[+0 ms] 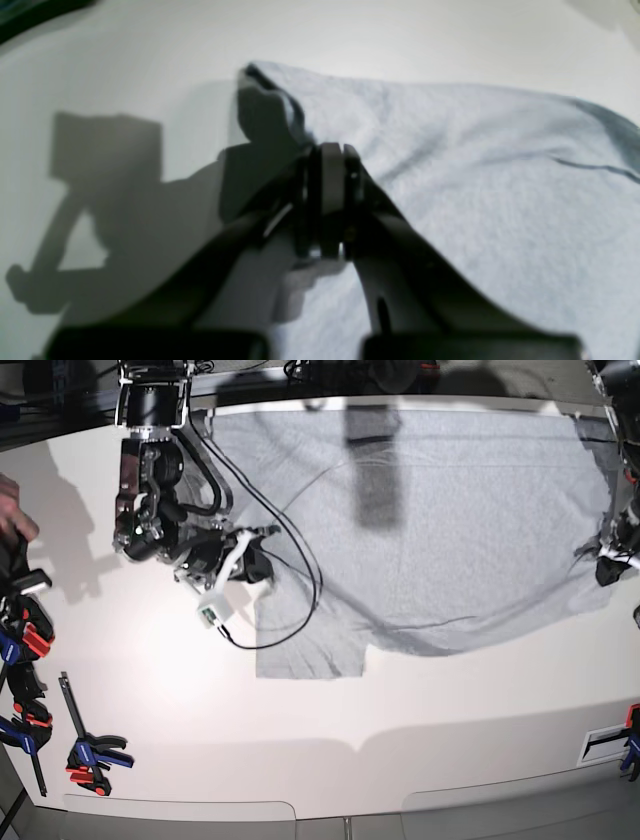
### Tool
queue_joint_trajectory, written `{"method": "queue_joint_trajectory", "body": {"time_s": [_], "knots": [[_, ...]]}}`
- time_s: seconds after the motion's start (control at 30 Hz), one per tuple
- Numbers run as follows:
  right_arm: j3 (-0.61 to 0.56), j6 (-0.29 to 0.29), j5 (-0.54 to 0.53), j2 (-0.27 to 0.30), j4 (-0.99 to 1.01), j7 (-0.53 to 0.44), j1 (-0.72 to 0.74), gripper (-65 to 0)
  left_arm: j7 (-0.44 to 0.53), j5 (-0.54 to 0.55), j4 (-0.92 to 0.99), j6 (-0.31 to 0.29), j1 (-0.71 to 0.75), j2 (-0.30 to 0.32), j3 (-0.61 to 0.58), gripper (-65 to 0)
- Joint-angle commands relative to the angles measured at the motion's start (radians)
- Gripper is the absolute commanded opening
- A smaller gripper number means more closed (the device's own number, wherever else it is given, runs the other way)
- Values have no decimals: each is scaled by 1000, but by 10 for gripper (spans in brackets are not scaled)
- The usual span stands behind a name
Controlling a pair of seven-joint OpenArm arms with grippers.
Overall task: Fold the T-shirt properly
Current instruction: 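Lift the hem with both grippers and fold it over toward the collar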
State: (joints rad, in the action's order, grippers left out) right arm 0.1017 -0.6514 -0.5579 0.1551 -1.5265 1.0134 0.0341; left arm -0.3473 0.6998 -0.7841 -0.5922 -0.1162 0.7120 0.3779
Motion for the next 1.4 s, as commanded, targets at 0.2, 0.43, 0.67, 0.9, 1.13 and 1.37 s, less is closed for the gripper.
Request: {"method": "queue_joint_trajectory", "body": {"time_s": [0.2,0.43,0.67,0.9,1.13,1.37], "knots": [[85,-8,-22,6,-40,8,-69,-650,18,17,-22,-3,87,34,129,-650],[264,-8,-61,6,-40,73,-71,-650,18,17,-22,-3,114,34,129,-650],[352,-9,-209,6,-40,152,-80,-650,-33,62,-22,-4,114,34,132,-650],[352,-8,-208,6,-40,156,-130,-650,-77,62,-22,-3,117,34,132,-650],[352,-8,-205,5,-40,149,-135,-650,-135,61,-22,-4,117,34,132,-650],[352,-8,-204,13,-40,123,-134,-506,-134,61,-22,-4,117,34,132,-517]]}}
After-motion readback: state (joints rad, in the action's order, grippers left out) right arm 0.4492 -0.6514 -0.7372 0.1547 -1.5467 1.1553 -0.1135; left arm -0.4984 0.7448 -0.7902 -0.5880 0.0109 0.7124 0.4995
